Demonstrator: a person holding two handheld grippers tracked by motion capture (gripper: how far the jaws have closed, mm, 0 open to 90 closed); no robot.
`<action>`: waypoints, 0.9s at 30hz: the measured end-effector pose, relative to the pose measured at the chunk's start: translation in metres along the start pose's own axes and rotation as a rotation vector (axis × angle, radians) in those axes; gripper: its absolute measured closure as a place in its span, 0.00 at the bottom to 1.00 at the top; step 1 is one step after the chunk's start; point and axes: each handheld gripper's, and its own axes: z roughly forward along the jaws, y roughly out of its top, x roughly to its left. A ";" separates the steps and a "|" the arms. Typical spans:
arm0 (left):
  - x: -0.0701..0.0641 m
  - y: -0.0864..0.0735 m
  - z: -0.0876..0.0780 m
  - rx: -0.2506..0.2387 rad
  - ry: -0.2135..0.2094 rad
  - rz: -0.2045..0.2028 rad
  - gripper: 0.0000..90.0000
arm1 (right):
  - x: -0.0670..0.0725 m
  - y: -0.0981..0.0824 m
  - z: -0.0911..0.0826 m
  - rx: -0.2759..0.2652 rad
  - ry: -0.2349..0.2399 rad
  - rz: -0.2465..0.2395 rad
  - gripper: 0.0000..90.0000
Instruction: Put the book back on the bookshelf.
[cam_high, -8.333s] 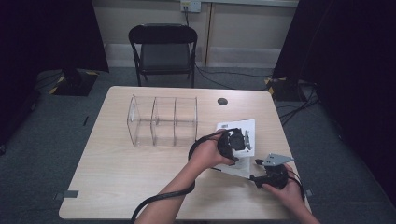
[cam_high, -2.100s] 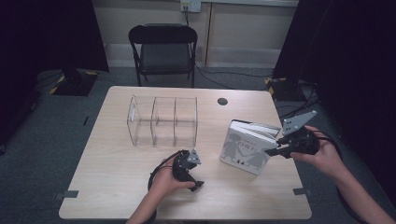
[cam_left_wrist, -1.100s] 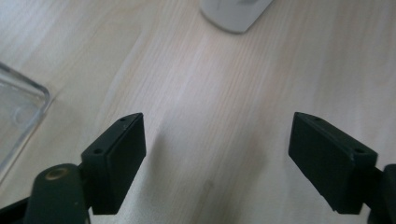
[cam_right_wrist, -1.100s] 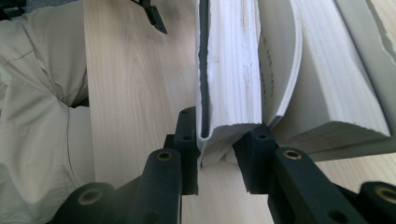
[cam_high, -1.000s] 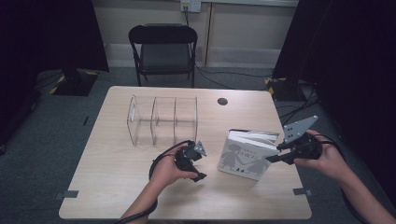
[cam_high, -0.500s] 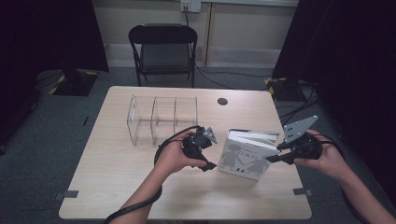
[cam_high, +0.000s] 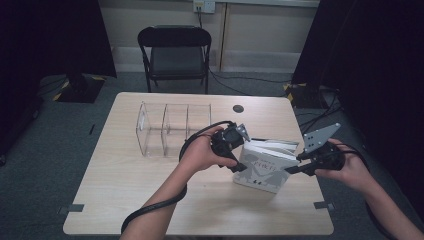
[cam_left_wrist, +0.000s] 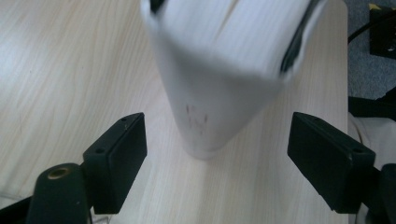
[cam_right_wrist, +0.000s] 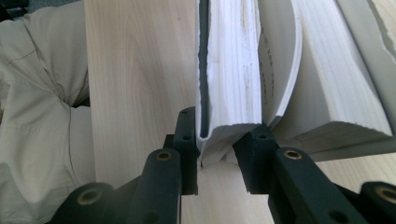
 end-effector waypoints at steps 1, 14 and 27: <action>0.000 0.000 0.000 0.000 0.000 0.000 0.22 | 0.000 0.000 0.000 0.000 0.000 0.000 0.80; -0.001 0.031 0.006 0.009 -0.033 0.006 0.17 | -0.001 -0.001 0.000 -0.010 0.003 0.000 0.80; -0.007 0.049 0.007 0.036 -0.005 0.095 0.32 | -0.001 -0.001 0.000 -0.003 0.007 0.003 0.80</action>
